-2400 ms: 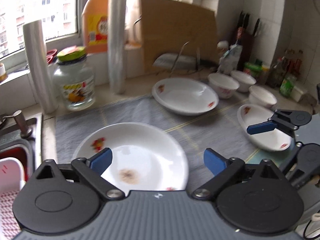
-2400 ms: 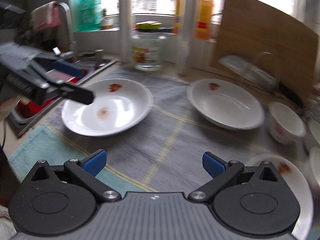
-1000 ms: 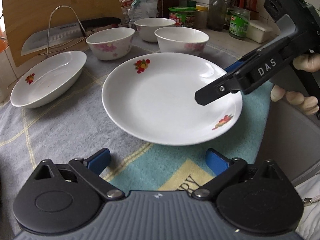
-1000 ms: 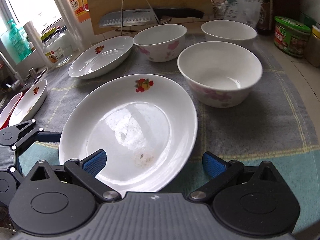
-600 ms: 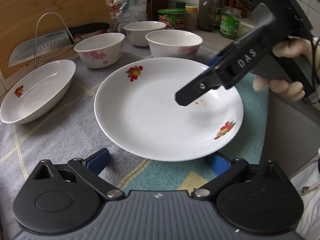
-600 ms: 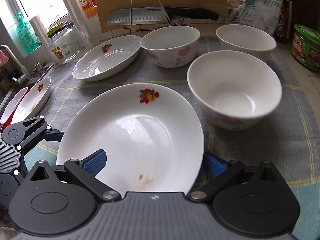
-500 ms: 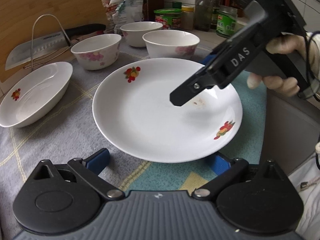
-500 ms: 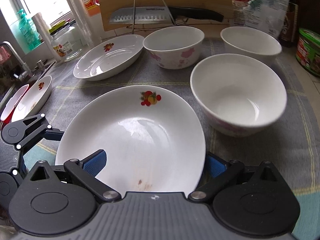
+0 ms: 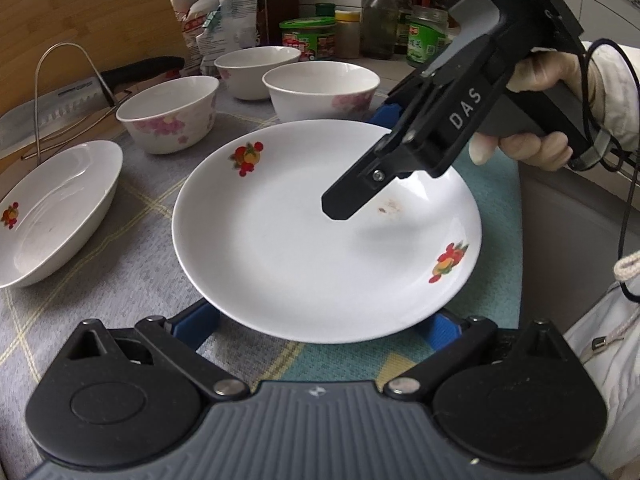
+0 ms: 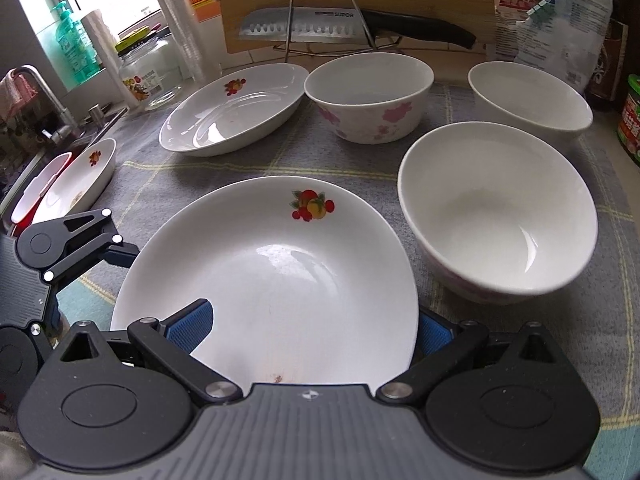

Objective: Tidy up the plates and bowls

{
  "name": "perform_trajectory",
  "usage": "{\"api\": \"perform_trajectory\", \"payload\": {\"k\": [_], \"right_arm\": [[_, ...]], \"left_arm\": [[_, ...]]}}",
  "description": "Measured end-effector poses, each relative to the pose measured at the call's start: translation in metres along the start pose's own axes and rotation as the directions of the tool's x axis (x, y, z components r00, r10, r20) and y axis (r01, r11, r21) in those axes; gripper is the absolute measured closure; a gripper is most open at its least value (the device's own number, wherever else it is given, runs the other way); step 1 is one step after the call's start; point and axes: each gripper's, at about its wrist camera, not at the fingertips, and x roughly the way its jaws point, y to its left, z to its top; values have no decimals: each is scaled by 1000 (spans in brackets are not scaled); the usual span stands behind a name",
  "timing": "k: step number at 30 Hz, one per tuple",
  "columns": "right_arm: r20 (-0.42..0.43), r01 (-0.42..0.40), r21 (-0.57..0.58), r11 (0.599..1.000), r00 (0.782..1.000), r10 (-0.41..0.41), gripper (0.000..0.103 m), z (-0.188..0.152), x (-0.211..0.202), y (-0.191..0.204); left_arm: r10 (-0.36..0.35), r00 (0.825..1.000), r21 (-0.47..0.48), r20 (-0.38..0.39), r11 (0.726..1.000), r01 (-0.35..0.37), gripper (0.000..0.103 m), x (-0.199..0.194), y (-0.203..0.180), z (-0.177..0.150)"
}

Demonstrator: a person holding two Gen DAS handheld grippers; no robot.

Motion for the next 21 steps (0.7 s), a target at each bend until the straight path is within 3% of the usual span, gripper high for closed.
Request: {"api": "perform_trajectory", "payload": {"k": [21], "right_arm": [[-12, -63, 16, 998, 998, 64, 0, 4, 0, -4]], "left_arm": [[-18, 1000, 39, 5, 999, 18, 2, 2, -1, 3]]}}
